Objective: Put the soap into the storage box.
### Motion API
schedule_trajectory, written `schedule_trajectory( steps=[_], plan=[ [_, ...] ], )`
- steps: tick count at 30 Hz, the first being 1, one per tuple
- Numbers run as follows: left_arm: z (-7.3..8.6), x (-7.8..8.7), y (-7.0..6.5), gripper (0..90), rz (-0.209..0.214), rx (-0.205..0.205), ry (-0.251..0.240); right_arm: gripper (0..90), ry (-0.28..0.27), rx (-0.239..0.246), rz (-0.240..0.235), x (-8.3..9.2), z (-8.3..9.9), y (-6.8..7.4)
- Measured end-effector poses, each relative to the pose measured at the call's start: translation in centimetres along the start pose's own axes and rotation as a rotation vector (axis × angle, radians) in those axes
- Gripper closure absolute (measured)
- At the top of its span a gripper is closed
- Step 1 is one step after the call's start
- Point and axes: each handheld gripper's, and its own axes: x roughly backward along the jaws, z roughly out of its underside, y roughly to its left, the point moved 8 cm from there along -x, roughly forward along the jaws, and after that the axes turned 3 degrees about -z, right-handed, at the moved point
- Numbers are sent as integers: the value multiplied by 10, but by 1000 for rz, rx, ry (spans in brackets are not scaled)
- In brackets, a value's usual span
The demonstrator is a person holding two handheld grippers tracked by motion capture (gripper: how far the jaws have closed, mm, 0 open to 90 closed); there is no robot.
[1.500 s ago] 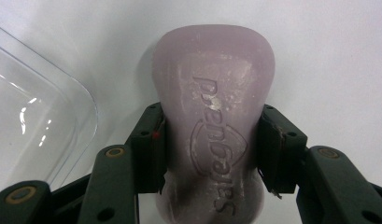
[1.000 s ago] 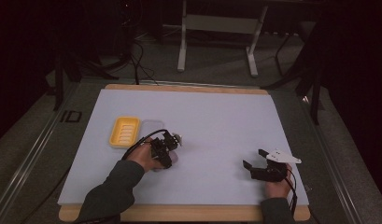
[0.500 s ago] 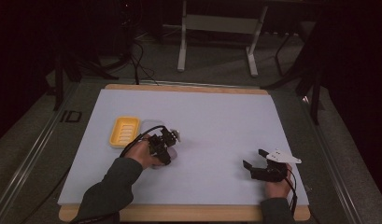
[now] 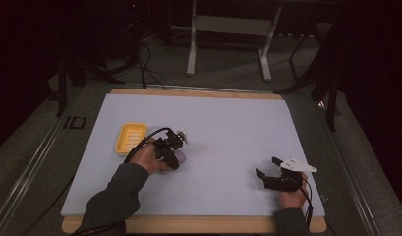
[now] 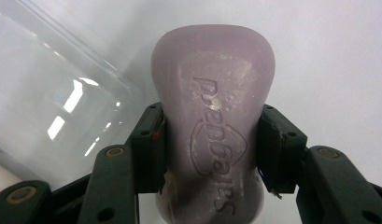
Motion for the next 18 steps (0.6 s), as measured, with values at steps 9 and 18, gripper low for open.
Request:
schedule_trajectory(
  steps=[9, 18],
  plan=[
    [1, 10, 12, 502, -13, 32, -16, 146, 0, 0, 1, 0, 0, 0],
    [3, 18, 22, 502, -20, 68, -31, 146, 0, 0, 2, 0, 0, 0]
  ],
)
